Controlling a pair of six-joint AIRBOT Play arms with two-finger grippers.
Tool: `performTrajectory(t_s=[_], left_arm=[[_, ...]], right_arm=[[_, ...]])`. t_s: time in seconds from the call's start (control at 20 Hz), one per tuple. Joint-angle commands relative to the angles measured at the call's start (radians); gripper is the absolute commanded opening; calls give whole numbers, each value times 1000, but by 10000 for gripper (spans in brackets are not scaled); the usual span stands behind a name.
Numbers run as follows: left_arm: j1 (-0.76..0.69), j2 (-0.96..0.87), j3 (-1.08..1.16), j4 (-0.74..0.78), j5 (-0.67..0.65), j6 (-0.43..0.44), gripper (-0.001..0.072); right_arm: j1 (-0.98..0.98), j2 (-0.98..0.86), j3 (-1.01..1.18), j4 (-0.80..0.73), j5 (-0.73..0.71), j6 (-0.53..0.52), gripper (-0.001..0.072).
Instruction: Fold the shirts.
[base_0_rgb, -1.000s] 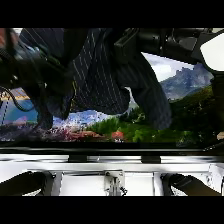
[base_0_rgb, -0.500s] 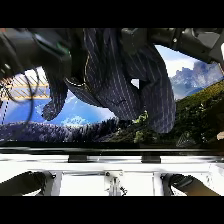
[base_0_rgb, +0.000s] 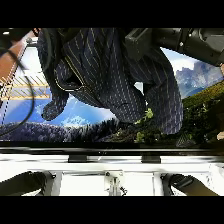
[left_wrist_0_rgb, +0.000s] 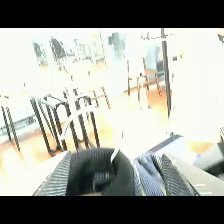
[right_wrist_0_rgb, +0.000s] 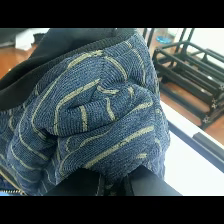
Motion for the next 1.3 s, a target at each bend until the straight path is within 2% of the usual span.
performTrajectory(t_s=[0.0, 0.05, 0.1, 0.15, 0.3, 0.35, 0.4, 0.45, 0.55, 0.6, 0.65, 0.7, 1.0, 1.25], left_arm=[[4, -65, 1, 0, 122, 10, 674], [4, -81, 1, -4, 143, 10, 671], [4, -95, 1, -3, 156, 6, 636], [6, -106, 1, -3, 161, 6, 511], [25, -124, 1, -3, 169, 6, 317], [38, -124, 1, -3, 180, 6, 234], [50, -123, 1, -3, 195, 6, 112], [63, -121, 2, -3, 219, 6, 65], [77, -120, 10, -3, 259, 6, 64], [83, -119, 18, -3, 260, 6, 64], [84, -118, 26, -3, 252, 6, 63], [93, -114, 29, -3, 247, 7, 63], [169, -79, 30, -3, 176, 11, 64], [196, -78, 30, -3, 159, 11, 64]], right_arm=[[0, 1, 0, 7, 5, -22, 99], [0, 1, 0, 7, 5, -23, 99], [0, 1, 0, 7, 5, -23, 99], [0, 1, 0, 7, 5, -23, 98], [0, 2, 0, 9, 5, -24, 99], [0, 2, 0, 10, 6, -26, 99], [0, 2, 0, 11, 8, -32, 99], [0, 1, 0, 11, 11, -34, 100], [0, 1, 0, 10, 23, -34, 111], [0, 2, 0, 10, 22, -34, 201], [0, 2, 0, 7, 21, -33, 410], [0, 4, 0, 0, 20, -34, 505], [0, 82, 0, -161, 60, -15, 505], [0, 167, 0, -166, 183, 19, 505]])
